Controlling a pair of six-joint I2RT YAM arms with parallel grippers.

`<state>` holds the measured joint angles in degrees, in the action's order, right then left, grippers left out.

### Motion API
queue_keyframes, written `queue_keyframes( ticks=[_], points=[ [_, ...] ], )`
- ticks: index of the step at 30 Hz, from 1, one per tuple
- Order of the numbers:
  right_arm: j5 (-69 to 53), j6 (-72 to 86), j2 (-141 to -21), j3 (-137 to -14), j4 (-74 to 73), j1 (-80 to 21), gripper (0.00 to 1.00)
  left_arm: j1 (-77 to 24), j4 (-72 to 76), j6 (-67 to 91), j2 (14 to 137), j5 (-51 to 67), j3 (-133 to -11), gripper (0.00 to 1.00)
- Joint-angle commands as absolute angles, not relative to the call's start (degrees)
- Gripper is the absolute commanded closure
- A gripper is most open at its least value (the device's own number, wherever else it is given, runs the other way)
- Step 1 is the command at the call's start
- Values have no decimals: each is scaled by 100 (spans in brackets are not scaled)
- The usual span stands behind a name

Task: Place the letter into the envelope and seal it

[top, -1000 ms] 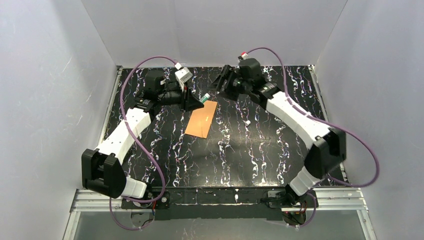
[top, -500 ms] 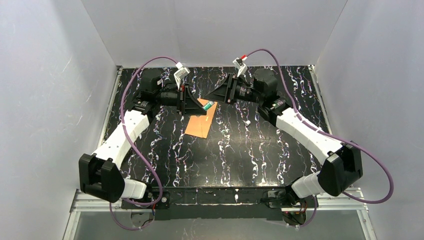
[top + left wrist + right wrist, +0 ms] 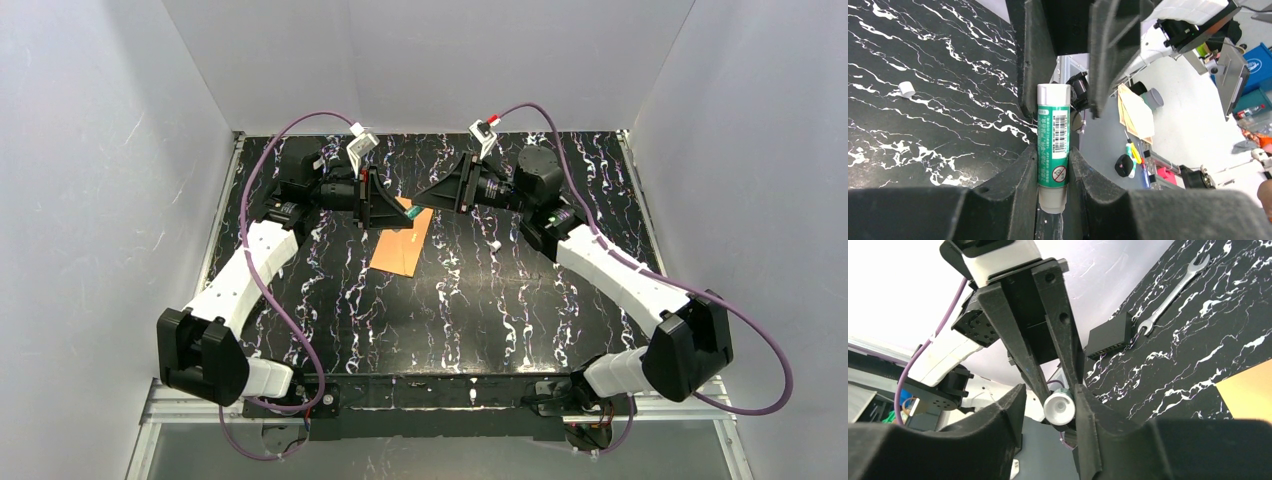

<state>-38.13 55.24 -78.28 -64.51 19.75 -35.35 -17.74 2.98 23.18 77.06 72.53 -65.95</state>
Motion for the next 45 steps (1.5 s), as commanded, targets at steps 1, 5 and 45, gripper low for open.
queue_keyframes(
  ticks=[1, 5, 45],
  points=[
    [-3935, 5555, -7548, -6349, 2413, -3533, 57, -1774, 369, 2324, 7533, 7190, -6661, 100],
    [-3947, 5556, -7565, -6337, 2417, -3533, 69, -1774, 385, 2331, 7541, 7079, -6661, 100],
    [205, 5140, -9340, -9513, -1171, -4043, 28, -1942, -307, -574, 7462, 3213, -7056, 100]
  ],
)
